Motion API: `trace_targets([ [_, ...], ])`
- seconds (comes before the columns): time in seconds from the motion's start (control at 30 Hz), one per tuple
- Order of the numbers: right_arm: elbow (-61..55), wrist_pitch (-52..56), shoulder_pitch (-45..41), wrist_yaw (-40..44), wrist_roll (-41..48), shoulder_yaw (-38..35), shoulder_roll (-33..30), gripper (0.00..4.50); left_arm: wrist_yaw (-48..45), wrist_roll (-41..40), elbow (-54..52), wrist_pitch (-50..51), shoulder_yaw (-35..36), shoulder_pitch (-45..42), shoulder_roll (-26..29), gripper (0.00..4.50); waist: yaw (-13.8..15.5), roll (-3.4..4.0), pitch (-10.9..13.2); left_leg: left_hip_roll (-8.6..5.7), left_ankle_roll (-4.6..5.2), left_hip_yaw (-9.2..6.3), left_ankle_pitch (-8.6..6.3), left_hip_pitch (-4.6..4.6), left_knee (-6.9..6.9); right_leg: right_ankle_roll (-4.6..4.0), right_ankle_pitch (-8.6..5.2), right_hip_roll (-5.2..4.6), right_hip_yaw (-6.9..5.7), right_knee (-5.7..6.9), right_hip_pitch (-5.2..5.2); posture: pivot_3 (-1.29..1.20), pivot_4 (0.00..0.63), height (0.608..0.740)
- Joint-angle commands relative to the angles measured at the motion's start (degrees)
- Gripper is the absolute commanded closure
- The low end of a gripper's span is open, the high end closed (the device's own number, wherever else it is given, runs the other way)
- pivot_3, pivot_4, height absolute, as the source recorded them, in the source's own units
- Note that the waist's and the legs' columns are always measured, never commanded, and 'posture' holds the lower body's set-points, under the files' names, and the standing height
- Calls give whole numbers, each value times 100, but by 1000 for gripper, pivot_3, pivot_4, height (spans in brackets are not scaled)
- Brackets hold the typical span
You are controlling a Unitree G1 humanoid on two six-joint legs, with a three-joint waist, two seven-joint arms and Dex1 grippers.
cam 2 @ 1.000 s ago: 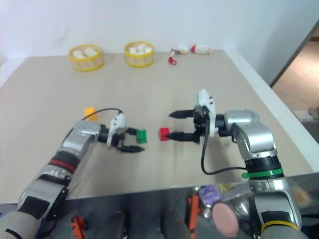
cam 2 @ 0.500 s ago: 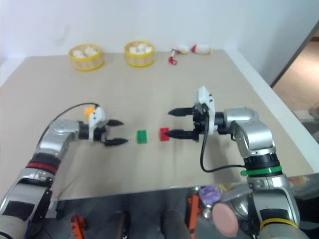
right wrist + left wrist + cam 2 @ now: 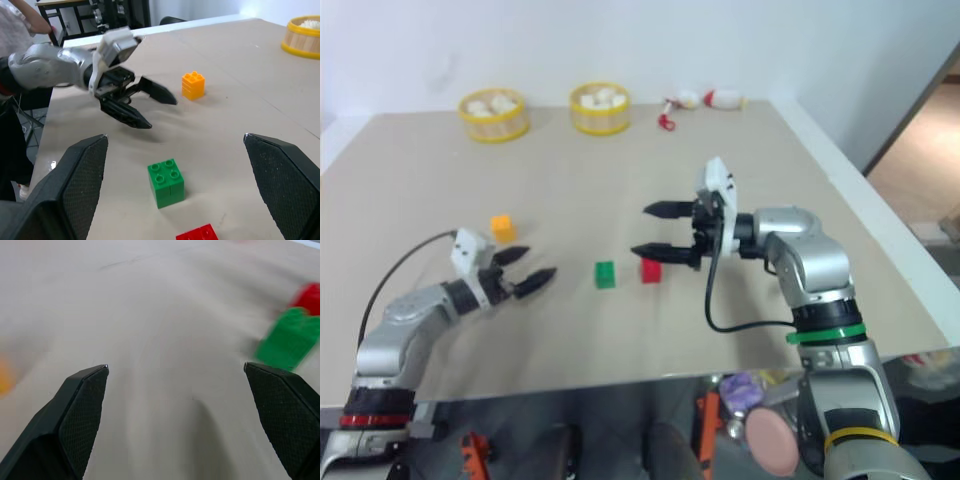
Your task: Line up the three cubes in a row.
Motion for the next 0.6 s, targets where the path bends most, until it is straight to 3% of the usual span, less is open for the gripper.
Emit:
trace_targets([
  [0.03,-114,-100,-128,66,40,-37,16,0,1345,92,-476,296,474,-74,-344,16,5,-1,0,0,1,-3,1,0,5,1,1,0,-3,0,3,0,150,740],
  [0.2,-236,-270,-76,65,-108,145,78,0,2862,184,-561,699,930,-363,-827,16,2,-4,-1,-4,1,-1,1,1,16,10,8,0,1,0,9,0,150,740],
  [0.6,-312,-334,-371,-905,-136,-107,665,0,3923,296,-592,1124,791,-625,-1101,16,1,-5,-2,-5,-1,0,0,0,10,10,8,1,2,-2,7,0,150,740],
])
